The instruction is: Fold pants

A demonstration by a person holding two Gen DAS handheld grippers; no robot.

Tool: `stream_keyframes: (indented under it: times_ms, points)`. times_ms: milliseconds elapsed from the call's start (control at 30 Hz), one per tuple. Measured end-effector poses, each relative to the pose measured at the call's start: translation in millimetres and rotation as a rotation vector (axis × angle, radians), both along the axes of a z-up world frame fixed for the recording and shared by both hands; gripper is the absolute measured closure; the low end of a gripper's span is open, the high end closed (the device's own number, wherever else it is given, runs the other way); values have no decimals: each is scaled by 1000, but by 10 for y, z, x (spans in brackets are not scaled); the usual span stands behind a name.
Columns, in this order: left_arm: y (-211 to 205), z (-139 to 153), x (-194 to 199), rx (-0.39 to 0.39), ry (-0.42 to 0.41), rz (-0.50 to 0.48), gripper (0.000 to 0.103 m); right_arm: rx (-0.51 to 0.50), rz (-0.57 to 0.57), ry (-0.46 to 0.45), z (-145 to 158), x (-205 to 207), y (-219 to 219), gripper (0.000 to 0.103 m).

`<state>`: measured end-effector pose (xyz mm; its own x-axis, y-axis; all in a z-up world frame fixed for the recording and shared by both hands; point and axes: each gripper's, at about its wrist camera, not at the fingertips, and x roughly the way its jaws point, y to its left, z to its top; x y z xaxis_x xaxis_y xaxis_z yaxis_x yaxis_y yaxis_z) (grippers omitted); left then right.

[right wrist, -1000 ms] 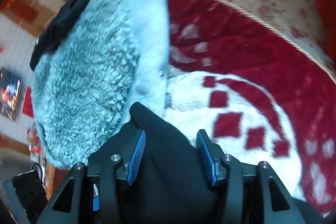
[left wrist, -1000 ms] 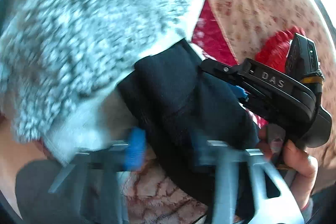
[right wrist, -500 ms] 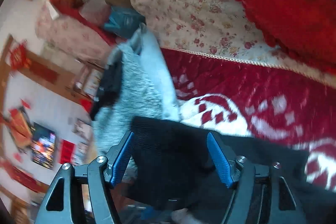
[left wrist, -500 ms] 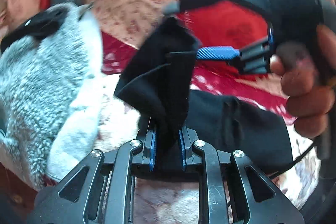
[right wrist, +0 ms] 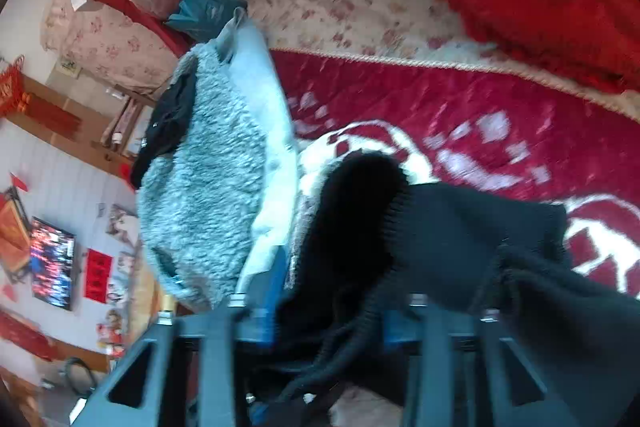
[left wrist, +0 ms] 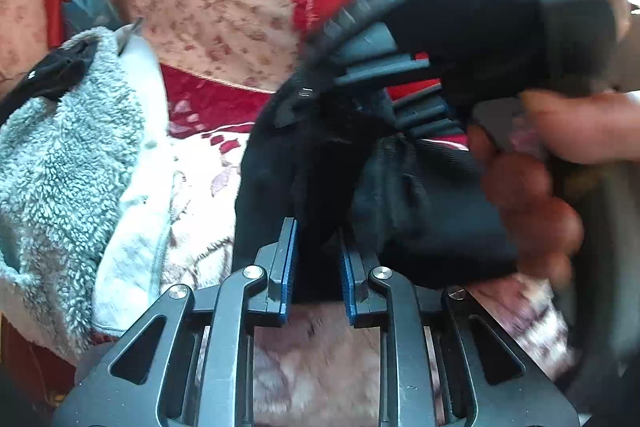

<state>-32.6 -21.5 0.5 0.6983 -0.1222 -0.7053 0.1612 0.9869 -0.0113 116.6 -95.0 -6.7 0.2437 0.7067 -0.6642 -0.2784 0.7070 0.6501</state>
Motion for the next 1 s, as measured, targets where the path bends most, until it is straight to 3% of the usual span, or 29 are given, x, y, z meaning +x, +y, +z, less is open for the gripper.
stream_keyframes:
  times_ms: [33, 133, 300, 500, 567, 667, 867, 1000]
  points:
    - [40, 48, -64, -20, -7, -24, 83, -4, -3, -16, 20, -12, -45, 87]
    - [177, 205, -183, -83, -16, -57, 73, -54, -27, -108, 195, -98, -305, 93]
    - [278, 334, -152, -86, -64, -7, 61, -135, -21, -228, 445, -332, -670, 98]
    - [379, 186, -2, -127, 9, 53, 61, -43, -1, -159, 221, -350, -707, 98]
    - [417, 153, 1, -137, 24, 70, 61, -85, 13, -188, 243, -416, -623, 98]
    - [472, 130, 47, -154, 48, 90, 61, -65, 5, -227, 388, -485, -657, 99]
    - [423, 224, 104, -170, 25, 87, 61, -63, -75, -292, 686, -688, -1158, 99]
    - [242, 219, 154, -159, 38, 45, 61, -107, -174, -253, 591, -832, -1657, 99]
